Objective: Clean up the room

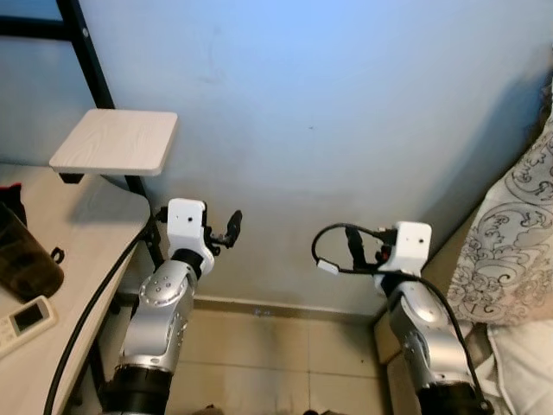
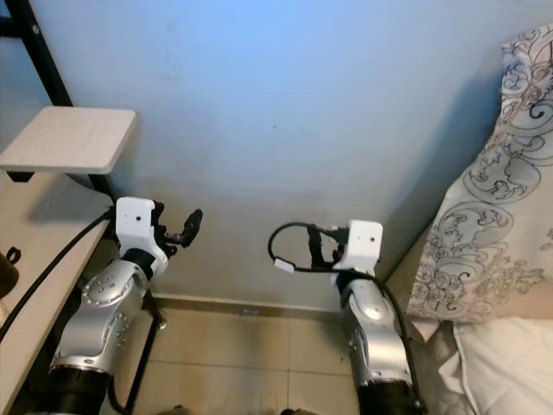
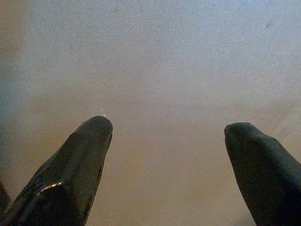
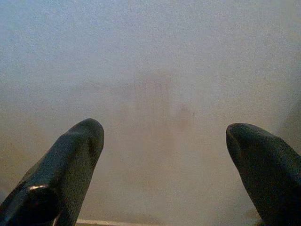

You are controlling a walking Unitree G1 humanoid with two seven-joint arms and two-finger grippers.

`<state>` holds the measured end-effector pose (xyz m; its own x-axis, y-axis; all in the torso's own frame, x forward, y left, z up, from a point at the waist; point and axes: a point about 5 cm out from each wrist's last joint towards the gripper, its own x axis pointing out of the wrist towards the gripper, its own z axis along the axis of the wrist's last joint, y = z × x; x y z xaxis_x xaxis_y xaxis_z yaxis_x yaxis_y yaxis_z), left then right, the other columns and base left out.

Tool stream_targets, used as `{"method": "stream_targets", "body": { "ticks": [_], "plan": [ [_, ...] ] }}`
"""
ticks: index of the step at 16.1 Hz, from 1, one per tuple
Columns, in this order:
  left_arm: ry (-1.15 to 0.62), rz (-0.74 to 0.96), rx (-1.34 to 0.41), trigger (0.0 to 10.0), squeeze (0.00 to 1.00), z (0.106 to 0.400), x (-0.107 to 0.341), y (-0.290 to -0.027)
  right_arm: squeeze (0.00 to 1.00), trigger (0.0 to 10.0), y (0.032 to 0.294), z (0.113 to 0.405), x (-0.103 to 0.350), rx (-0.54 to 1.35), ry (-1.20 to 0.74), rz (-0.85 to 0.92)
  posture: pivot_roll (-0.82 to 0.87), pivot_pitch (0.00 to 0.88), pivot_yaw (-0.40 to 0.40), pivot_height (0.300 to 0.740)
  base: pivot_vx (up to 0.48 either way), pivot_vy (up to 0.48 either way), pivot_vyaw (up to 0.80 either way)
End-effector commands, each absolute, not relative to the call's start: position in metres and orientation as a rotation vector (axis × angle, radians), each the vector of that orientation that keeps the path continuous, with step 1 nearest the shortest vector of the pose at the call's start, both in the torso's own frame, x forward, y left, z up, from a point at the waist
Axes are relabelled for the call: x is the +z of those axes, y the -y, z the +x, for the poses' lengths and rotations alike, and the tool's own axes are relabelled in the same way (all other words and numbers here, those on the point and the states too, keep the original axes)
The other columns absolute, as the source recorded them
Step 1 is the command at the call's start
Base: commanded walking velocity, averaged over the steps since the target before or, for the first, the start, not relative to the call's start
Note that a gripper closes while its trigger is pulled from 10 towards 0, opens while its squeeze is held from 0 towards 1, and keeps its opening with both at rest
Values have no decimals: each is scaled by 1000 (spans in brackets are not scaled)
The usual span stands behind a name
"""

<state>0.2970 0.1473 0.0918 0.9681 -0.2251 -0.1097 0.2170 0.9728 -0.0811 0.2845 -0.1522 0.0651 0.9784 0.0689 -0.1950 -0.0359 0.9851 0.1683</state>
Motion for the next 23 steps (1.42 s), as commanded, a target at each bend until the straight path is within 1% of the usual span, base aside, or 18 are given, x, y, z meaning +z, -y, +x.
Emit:
{"method": "stream_targets", "body": {
  "ticks": [1, 3, 7, 10, 11, 12, 13, 15, 16, 19, 20, 23],
  "plan": [
    [-127, -93, -237, 10000, 0, 299, 90, -142, 0, 10000, 158, 286, 64, 43, -216, 129, 165, 0, -60, 740, 0, 0, 0],
    [-100, -22, -261, 10000, 0, 297, 91, -139, 0, 10000, 158, 284, 64, 67, -197, 90, 167, 0, -64, 740, 0, 0, -741],
    [-81, -27, -307, 10000, 0, 296, 91, -137, 0, 10000, 155, 285, 60, 81, -205, 86, 164, 0, -60, 740, 0, 0, -733],
    [-48, -21, -349, 10000, 0, 296, 94, -134, 0, 10000, 152, 289, 60, 72, -200, 104, 166, 0, -58, 740, 0, -480, -735],
    [-47, -42, -352, 10000, 0, 296, 94, -134, 0, 10000, 152, 289, 60, 71, -198, 104, 166, 0, -58, 740, 0, -274, -731],
    [-40, -19, -356, 10000, 0, 297, 95, -134, 0, 10000, 154, 287, 59, 63, -195, 107, 169, 0, -61, 740, 0, 0, -738],
    [-38, -32, -331, 10000, 0, 296, 94, -140, 0, 10000, 161, 283, 58, 24, -182, 114, 167, 0, -64, 740, 0, 0, -731],
    [-78, 0, -296, 10000, 0, 292, 85, -148, 0, 10000, 171, 277, 58, -39, -157, 120, 168, 0, -62, 740, 0, 0, -691],
    [-102, 18, -303, 10000, 0, 288, 81, -150, 0, 10000, 175, 272, 57, -57, -153, 104, 169, 0, -61, 740, 0, 0, -688],
    [-96, 101, -346, 10000, 0, 285, 82, -149, 0, 10000, 180, 259, 48, -49, -186, 75, 172, 0, -51, 740, 0, 0, -685],
    [-94, 109, -350, 10000, 0, 289, 83, -151, 0, 10000, 179, 260, 44, -51, -197, 86, 167, 0, -43, 740, 0, 0, -688],
    [-59, 100, -376, 10000, 0, 294, 89, -148, 0, 10000, 172, 271, 55, -61, -141, 123, 154, 0, -34, 740, 0, 0, -688]
  ]
}}
